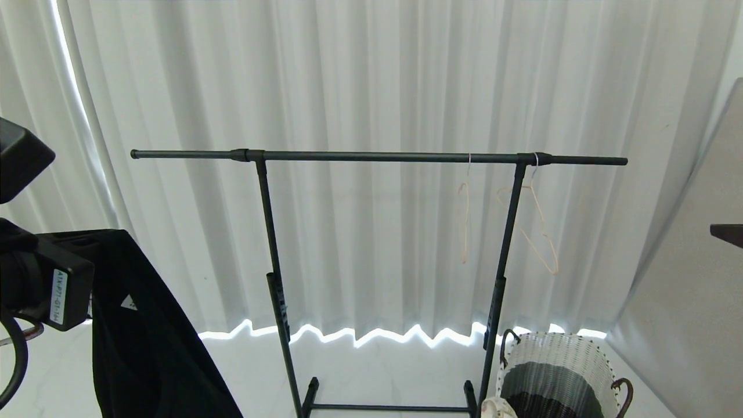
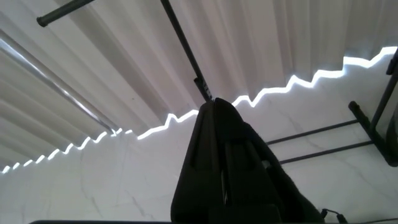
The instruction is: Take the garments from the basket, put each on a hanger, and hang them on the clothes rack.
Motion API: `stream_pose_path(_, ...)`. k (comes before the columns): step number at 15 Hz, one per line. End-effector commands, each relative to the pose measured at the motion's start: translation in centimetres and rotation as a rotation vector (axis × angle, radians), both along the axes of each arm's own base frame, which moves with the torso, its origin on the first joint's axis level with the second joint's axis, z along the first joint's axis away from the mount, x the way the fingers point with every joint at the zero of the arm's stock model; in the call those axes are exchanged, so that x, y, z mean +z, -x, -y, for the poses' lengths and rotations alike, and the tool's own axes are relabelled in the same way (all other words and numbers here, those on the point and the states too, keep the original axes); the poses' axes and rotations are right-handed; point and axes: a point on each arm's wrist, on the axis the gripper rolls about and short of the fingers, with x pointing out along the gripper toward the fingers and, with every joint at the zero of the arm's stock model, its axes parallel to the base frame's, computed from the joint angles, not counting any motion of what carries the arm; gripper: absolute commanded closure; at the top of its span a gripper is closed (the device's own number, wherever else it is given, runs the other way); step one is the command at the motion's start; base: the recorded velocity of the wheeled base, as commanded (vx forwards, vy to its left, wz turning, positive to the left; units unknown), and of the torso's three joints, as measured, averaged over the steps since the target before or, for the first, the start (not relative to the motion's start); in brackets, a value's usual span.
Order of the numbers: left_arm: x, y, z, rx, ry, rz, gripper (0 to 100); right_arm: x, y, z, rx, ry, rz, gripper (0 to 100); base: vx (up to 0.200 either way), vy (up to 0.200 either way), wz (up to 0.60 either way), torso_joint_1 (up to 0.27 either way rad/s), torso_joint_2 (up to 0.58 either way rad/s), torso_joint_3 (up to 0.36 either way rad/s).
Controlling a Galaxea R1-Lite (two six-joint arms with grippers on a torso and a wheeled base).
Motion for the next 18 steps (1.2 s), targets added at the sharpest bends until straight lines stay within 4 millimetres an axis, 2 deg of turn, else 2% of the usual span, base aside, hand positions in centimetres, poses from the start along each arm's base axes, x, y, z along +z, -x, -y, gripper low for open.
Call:
stream_pose_path(1,-0.04,-0.06,0.02,0.0,-0.001,-0.003,100,-0.42,-0.23,-0.03,0.011,0.004,0.009,0,0.0,0.0,0.0,0.105,-0.21,-0.1)
stream_pose_path(4,-0.13,-0.13,0.03,0.005,-0.008,-0.008,100,-0.73,-0.46,-0.12,0.057,0.028,0.018,0,0.2,0.0,0.0,0.033,-0.07,-0.038)
stream_pose_path(14,-0.21,0.01,-0.01,0.004,-0.004,-0.007,100,-0.92,-0.82,-0.13,0.055,0.027,0.009,0,0.2,0.0,0.0,0.006,0.0,0.0)
stream_pose_path(18,-0.13,0.09,-0.03,0.002,0.0,-0.003,100,-1.15,-1.15,-0.14,0.056,0.029,-0.005,0,0.0,0.0,0.0,0.0,0.0,0.0)
